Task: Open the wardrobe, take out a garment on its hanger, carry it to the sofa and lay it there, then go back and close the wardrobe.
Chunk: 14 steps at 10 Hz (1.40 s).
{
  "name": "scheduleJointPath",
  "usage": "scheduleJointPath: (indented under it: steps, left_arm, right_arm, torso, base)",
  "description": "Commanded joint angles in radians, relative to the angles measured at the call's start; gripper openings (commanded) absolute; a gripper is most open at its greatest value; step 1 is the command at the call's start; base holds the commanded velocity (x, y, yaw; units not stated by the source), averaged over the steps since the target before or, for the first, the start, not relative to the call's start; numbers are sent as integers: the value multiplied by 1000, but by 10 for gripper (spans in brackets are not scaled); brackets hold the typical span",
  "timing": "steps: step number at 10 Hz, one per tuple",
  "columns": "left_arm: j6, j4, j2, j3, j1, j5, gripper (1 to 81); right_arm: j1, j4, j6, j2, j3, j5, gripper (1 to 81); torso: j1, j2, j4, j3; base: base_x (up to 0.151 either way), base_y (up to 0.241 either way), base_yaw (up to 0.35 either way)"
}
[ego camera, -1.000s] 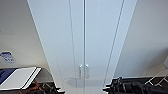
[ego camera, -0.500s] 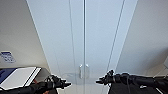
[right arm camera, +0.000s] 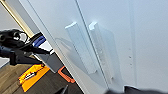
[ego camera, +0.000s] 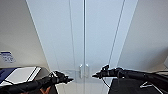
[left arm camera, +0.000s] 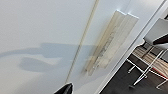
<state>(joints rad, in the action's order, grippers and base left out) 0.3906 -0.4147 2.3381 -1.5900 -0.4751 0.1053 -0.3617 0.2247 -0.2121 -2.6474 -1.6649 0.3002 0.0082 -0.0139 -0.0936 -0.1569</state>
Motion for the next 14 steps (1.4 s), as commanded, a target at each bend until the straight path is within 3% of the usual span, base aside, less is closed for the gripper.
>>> scheduleJointPath:
  steps: [1,11,14]
  left_arm:
    - [-3,7,26,-8,155,33,811]
    - [-3,4,268,-229,186,47,811]
    - [-3,5,297,-275,195,45,811]
  right_arm:
    - [187,-18,-9,-79,-85,-6,811]
    - [224,-16,-39,-249,-301,-67,811]
    - [217,-16,-39,-286,-344,-79,811]
  torso:
    - [0,0,0,0]
    - [1,0,0,-1]
    - [1,1,0,-1]
  base:
    - [0,0,0]
    - [0,0,0]
    - [0,0,0]
